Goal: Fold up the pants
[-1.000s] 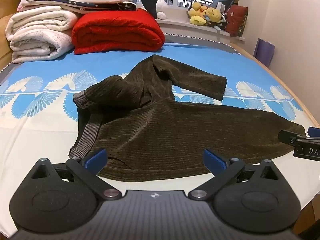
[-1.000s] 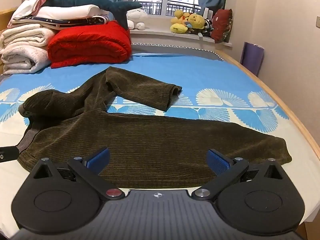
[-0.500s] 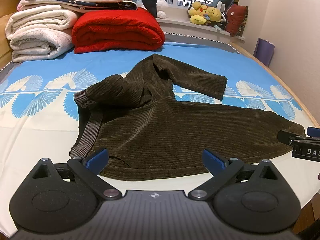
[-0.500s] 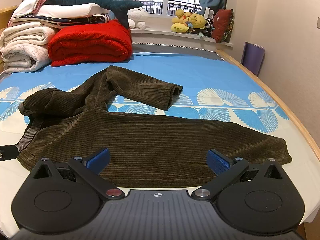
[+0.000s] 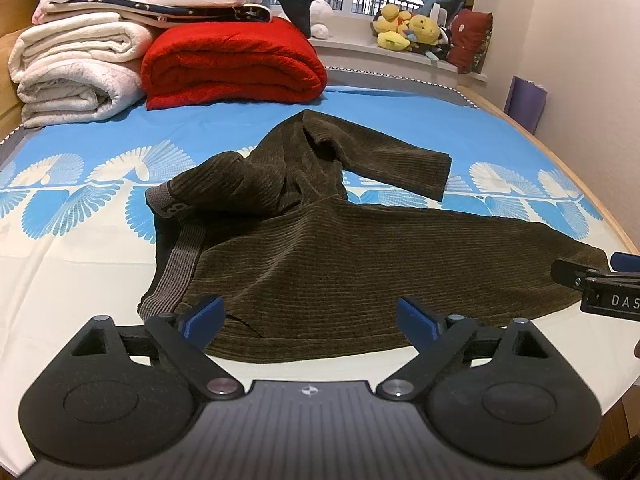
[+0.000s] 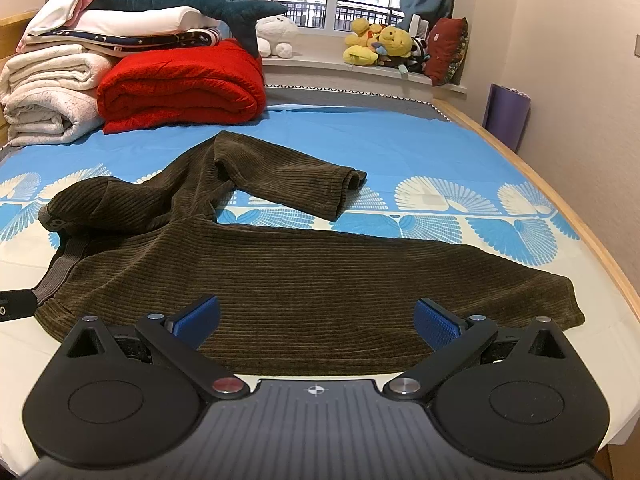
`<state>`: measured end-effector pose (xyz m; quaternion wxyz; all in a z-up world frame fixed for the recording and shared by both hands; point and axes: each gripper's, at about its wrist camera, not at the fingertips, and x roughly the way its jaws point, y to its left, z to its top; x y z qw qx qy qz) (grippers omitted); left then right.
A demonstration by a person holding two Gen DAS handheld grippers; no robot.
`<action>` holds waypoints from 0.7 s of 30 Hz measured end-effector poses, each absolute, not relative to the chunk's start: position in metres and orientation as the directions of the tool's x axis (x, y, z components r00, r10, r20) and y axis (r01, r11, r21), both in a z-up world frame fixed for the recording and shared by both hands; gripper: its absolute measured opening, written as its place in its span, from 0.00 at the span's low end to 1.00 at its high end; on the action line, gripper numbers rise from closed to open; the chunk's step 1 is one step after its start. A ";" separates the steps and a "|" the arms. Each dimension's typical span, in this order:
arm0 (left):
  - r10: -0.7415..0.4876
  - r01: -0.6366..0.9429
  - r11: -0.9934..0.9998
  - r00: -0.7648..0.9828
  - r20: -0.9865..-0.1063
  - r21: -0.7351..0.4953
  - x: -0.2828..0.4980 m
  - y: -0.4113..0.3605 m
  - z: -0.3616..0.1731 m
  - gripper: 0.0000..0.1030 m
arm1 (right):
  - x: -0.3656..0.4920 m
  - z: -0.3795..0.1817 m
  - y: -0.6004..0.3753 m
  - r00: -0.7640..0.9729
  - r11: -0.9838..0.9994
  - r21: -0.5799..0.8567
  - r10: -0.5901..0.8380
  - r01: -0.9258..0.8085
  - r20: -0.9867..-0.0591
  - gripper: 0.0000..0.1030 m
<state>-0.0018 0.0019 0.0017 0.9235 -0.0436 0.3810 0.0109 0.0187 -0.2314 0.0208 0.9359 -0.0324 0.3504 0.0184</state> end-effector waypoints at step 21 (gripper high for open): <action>-0.073 0.068 0.997 0.728 -0.682 -0.034 0.000 0.014 0.016 0.20 | 0.022 0.021 -0.238 0.749 0.998 -0.038 0.012 -0.050 -0.663 0.77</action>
